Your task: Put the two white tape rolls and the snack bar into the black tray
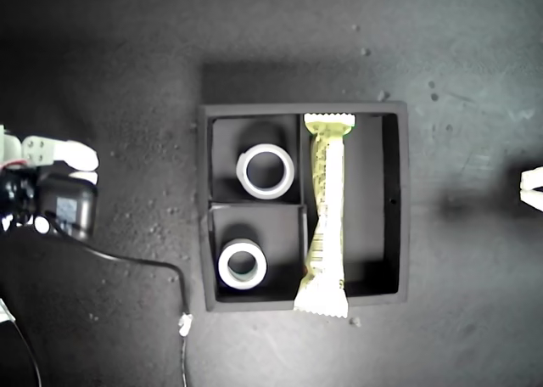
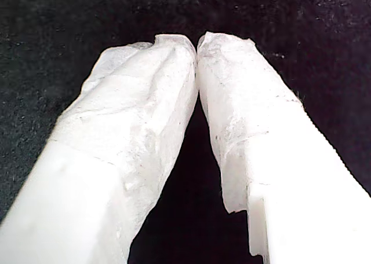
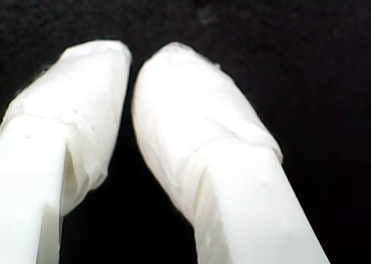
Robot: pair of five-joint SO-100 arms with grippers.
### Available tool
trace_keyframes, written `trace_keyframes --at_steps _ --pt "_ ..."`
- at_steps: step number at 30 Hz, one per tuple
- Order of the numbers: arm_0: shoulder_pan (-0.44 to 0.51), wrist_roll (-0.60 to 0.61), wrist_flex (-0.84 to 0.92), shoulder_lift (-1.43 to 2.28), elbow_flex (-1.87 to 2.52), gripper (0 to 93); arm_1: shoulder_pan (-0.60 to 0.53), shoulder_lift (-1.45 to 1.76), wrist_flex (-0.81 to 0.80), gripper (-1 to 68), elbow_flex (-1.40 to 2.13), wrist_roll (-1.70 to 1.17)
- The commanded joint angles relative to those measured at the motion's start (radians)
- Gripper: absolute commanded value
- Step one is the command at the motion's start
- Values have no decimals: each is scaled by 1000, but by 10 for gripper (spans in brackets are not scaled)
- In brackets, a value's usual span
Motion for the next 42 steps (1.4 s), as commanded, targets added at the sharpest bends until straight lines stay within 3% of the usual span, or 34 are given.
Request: trace_keyframes --at_steps 1,8,15,18,20,24,26,27,42 --pt "12 15 31 187 64 0 40 31 28 -4 14 -213" --pt "14 8 -23 192 187 0 81 31 120 -1 14 -227" --pt "52 -227 117 49 187 0 43 18 202 -1 15 -52" --pt "124 -411 120 -29 187 1 5 18 207 -1 15 12" --pt "140 -379 112 -49 187 2 -15 18 216 1 15 -31" --pt "170 -149 253 115 187 2 -54 31 233 22 15 -135" --pt "160 110 279 189 187 2 -61 31 233 46 15 -130" --pt "158 161 281 187 187 2 -46 31 233 46 15 -130" --pt "158 149 281 187 187 2 -32 31 233 46 15 -133"
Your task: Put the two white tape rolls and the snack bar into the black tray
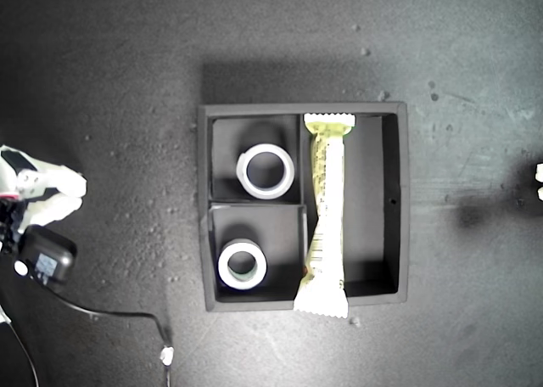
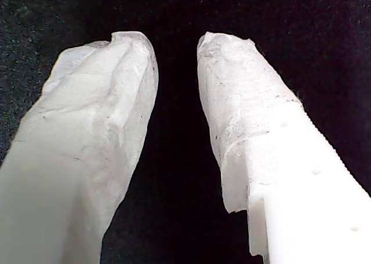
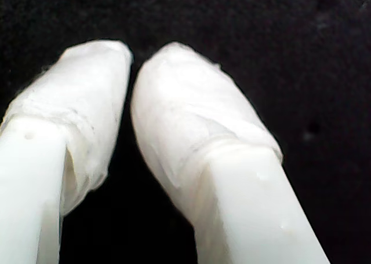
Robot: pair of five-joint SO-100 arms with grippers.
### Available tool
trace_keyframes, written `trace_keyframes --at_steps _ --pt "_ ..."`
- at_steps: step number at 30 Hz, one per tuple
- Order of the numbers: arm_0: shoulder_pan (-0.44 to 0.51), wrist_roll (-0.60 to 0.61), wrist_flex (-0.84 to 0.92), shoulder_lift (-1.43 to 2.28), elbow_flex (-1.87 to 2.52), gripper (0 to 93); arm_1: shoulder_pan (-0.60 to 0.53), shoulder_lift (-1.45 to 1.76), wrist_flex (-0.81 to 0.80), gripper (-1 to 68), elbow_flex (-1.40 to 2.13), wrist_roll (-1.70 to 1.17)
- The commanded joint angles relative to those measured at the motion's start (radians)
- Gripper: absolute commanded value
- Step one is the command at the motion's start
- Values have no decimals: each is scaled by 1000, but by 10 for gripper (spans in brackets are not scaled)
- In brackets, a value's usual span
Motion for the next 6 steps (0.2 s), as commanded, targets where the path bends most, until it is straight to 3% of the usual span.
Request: trace_keyframes --at_steps 1,6 --pt "2 12 38 49 57 2 2 -5 6 46 12 -9" --pt "2 12 38 49 57 2 2 -5 6 46 12 -9"
